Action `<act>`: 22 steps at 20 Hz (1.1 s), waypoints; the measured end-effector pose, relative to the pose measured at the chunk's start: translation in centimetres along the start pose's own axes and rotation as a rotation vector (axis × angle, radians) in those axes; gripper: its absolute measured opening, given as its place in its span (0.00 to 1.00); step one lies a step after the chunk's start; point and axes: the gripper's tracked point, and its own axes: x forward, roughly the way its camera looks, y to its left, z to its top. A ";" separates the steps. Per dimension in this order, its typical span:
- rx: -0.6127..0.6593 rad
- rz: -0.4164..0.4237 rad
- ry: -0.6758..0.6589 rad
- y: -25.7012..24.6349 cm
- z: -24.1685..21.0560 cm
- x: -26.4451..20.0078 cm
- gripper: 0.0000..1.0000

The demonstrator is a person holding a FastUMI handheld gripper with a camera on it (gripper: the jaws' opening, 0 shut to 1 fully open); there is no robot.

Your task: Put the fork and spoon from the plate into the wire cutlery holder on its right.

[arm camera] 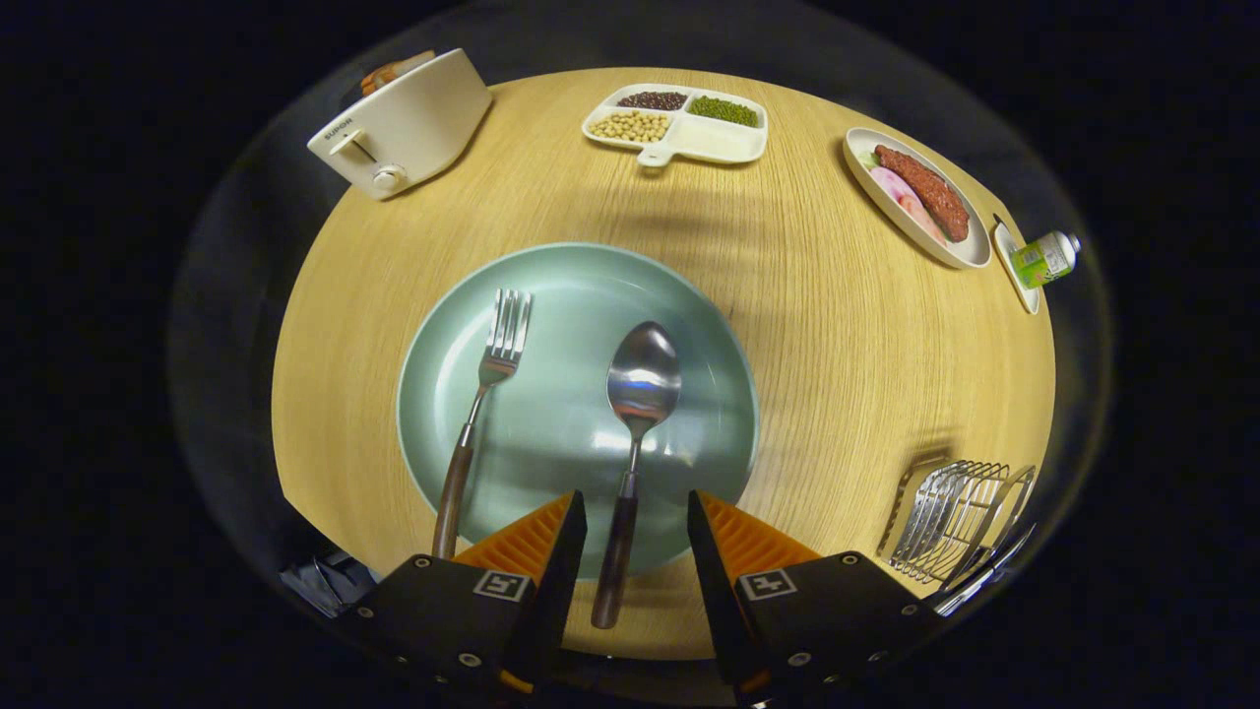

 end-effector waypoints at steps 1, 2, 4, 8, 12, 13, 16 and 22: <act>0.006 0.002 0.011 0.2 -0.1 0.2 0.58; 0.014 -0.002 0.027 0.2 -0.3 0.5 0.53; 0.021 -0.005 0.048 0.4 -0.5 1.0 0.42; 0.039 -0.026 0.049 0.2 -0.3 1.8 0.29; 0.066 -0.021 0.032 0.1 0.0 2.0 0.14; 0.073 -0.018 0.025 0.1 -0.1 2.0 0.11; 0.083 0.011 0.003 0.1 -0.1 1.0 0.06; 0.068 0.052 -0.134 -1.8 0.2 -4.8 0.05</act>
